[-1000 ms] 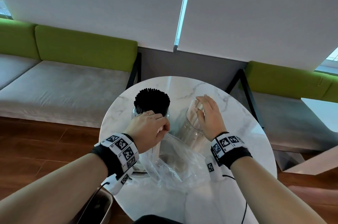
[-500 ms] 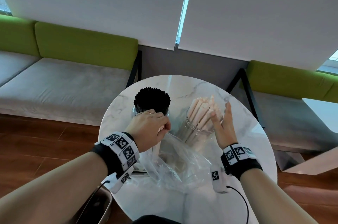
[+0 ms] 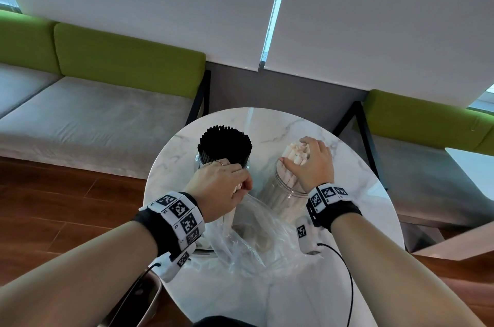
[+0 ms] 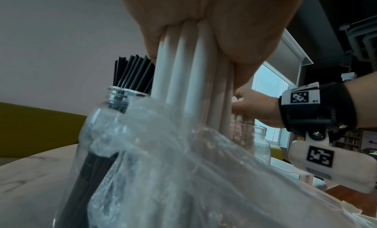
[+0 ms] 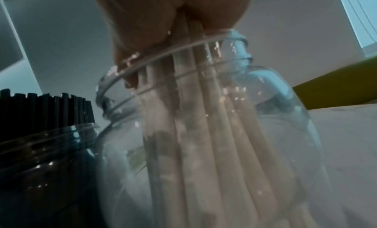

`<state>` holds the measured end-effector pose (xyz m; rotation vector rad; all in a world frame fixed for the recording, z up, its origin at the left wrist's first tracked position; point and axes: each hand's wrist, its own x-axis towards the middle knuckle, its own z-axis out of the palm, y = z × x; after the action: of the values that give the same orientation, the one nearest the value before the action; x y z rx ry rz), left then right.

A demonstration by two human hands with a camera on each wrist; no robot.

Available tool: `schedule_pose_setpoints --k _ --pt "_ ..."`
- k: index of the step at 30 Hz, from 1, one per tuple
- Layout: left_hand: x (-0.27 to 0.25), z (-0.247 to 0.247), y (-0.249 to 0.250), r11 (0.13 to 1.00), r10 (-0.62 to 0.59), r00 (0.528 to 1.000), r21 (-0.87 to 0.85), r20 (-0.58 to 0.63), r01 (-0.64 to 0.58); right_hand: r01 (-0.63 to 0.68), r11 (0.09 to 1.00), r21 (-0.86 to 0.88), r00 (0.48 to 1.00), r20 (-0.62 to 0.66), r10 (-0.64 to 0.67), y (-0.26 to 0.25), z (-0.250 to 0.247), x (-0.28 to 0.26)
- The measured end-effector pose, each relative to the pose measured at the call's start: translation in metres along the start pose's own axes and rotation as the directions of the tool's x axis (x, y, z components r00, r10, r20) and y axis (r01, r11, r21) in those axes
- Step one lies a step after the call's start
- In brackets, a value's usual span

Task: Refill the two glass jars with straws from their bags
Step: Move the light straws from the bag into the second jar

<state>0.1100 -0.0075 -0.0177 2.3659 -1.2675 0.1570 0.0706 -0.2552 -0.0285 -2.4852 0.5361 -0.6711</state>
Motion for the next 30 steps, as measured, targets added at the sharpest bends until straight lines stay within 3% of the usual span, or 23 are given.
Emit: schedule_pose_setpoints --k 2,4,7,11,15,20,27,30 --pt "0.000 0.001 -0.001 1.000 -0.001 1.000 0.001 -0.010 0.001 0.072 0.997 0.012 0.993 -0.095 -0.070 0.000 -0.001 0.001" --pt "0.001 0.001 -0.001 1.000 -0.003 1.000 0.005 -0.011 0.003 0.094 0.995 -0.032 0.991 -0.097 -0.096 0.002 -0.003 0.004" --pt "0.002 0.001 -0.002 1.000 -0.004 1.000 0.011 -0.006 0.004 0.056 0.990 -0.133 0.998 0.026 -0.053 0.005 -0.004 0.006" --pt "0.002 0.000 -0.002 1.000 0.001 1.000 0.015 -0.020 0.000 0.159 0.962 -0.222 0.985 0.105 -0.139 0.002 -0.006 0.013" --pt "0.002 0.000 -0.002 1.000 0.003 1.000 0.031 -0.020 -0.002 0.157 0.959 -0.236 0.964 0.247 -0.097 0.002 -0.005 0.025" --pt "0.001 -0.001 -0.001 1.000 0.009 1.000 0.029 -0.027 -0.008 0.246 0.949 -0.199 0.967 0.112 -0.227 0.005 -0.009 0.017" --pt "0.001 -0.001 0.000 1.000 0.013 1.000 0.022 -0.027 -0.013 0.204 0.957 -0.205 0.962 0.223 -0.158 0.006 -0.011 0.026" --pt "0.000 -0.002 0.001 0.999 0.020 1.000 0.025 -0.023 -0.020 0.150 0.980 -0.132 0.977 0.174 -0.126 0.004 -0.013 0.029"
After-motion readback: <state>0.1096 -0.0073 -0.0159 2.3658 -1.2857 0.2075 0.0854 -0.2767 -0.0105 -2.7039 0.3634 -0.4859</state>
